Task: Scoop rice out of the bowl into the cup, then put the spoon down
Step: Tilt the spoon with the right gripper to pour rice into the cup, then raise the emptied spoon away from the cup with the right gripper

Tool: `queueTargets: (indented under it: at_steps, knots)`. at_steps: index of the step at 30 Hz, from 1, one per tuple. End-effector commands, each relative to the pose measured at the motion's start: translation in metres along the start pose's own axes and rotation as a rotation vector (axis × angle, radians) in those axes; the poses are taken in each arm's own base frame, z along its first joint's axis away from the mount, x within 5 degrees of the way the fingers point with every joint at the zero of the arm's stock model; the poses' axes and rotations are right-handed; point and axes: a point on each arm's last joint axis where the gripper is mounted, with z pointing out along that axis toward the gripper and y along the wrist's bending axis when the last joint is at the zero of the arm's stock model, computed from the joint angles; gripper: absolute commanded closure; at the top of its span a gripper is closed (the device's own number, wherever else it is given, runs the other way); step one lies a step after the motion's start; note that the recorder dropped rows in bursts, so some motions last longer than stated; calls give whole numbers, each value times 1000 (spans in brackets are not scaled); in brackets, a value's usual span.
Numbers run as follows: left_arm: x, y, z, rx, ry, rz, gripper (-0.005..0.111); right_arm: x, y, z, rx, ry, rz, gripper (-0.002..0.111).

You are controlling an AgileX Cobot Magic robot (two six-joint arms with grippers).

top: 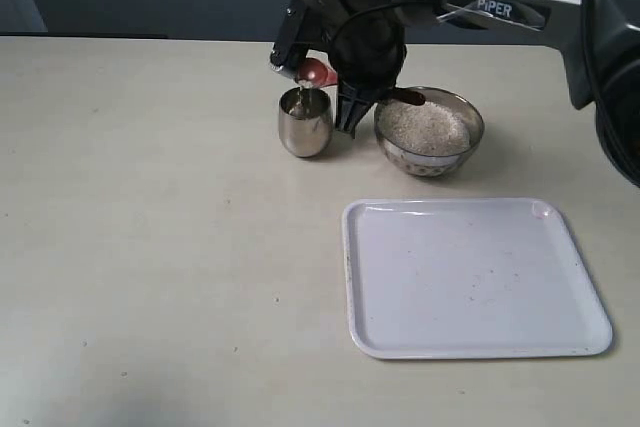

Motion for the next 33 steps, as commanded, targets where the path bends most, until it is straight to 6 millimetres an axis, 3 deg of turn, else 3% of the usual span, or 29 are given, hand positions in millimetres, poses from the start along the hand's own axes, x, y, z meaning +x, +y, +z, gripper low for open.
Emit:
queueTargets:
  at_steps: [1,33]
  knots:
    - [-2,0,-1,3,-19,-1,106,1,-4,-7,24,-4,10,109]
    - [-2,0,-1,3,-19,-1,106,-2,4,-17,104,46,46,109]
